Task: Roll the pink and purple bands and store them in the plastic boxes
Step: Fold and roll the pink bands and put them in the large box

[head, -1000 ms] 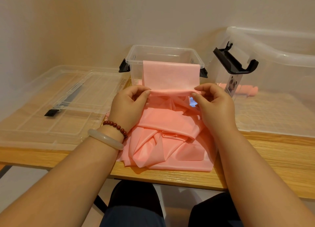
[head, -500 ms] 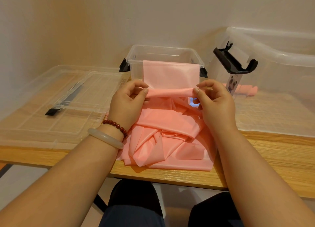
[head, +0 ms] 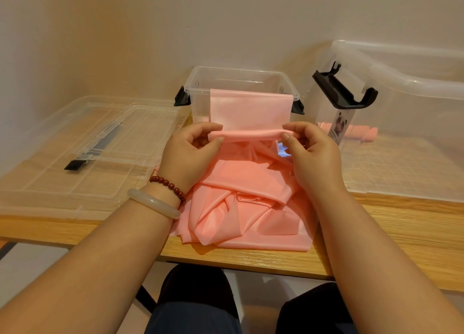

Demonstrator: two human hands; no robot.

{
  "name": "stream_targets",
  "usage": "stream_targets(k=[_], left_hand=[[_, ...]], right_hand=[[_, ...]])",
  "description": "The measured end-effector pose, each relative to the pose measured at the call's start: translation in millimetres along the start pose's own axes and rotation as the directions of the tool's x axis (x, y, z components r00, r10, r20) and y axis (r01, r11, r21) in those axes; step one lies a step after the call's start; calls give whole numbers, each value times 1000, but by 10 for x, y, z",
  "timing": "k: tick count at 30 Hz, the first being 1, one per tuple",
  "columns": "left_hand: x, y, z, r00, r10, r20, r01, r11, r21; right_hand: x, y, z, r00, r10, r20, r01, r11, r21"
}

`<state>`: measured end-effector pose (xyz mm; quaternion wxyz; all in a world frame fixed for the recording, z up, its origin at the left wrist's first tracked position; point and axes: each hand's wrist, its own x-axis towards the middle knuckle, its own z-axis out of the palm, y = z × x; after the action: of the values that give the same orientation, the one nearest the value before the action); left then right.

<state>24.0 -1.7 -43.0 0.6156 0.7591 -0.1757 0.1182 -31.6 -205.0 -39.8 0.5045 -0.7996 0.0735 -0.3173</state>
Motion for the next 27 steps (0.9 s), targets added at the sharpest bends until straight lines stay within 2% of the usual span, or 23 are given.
stream_targets(k=[7,11,17,23,27], left_hand=[[5,-2,-3,999,37,7,-37,999,10],[14,-13,-1,1000,25,3,-25,1000,9],[35,-49,12,998,54,-21,-52,997,51],[35,-62,28,995,98,25,-100,990,102],[32,-49,37,998,68,9,-68,997,46]], right_hand=[[-1,29,25,999,35,41,-39,995,93],[-6,27,43,999,11,38,-13,998,59],[-5,51,36,999,40,11,-41,995,86],[-14,-12,29,998,47,-52,-44,996,73],[-16,-15,36,996,50,-75,-45,997,67]])
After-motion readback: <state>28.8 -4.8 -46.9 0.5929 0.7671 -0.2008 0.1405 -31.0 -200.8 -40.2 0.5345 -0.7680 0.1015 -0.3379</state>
